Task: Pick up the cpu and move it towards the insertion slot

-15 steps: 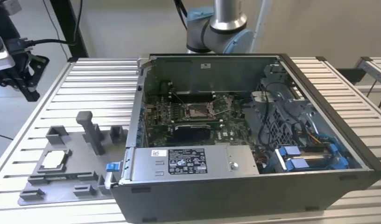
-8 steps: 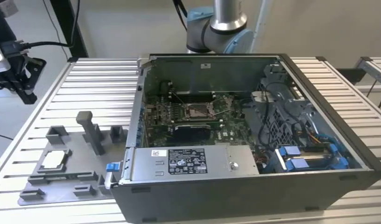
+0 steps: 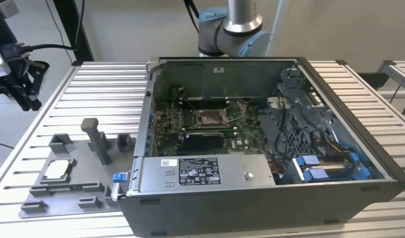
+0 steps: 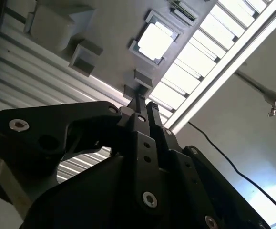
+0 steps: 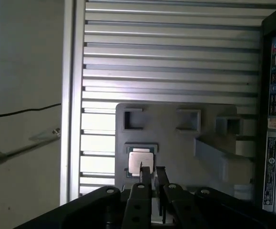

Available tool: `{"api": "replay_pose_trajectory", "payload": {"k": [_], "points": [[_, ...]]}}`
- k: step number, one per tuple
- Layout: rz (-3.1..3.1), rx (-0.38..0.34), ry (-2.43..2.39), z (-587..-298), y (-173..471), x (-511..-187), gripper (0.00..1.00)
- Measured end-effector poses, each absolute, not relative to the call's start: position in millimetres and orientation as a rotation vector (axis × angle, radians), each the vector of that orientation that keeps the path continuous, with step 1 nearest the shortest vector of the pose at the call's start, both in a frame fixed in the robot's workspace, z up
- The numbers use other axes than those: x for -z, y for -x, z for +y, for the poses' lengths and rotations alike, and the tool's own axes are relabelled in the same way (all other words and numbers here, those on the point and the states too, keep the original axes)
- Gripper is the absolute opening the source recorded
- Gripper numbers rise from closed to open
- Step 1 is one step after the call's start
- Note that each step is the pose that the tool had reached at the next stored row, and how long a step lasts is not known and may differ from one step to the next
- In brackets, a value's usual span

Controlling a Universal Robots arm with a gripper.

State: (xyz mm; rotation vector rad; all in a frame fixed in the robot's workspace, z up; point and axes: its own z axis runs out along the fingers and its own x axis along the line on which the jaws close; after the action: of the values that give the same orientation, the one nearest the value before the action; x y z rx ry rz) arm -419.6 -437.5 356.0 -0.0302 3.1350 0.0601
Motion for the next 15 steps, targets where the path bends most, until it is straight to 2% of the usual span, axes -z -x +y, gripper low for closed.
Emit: {"api": "replay_pose_trajectory", "payload": {"k": [15], "points": [[3.135, -0.060, 0.030, -437.7, 421.1, -354.6, 1.00]]}}
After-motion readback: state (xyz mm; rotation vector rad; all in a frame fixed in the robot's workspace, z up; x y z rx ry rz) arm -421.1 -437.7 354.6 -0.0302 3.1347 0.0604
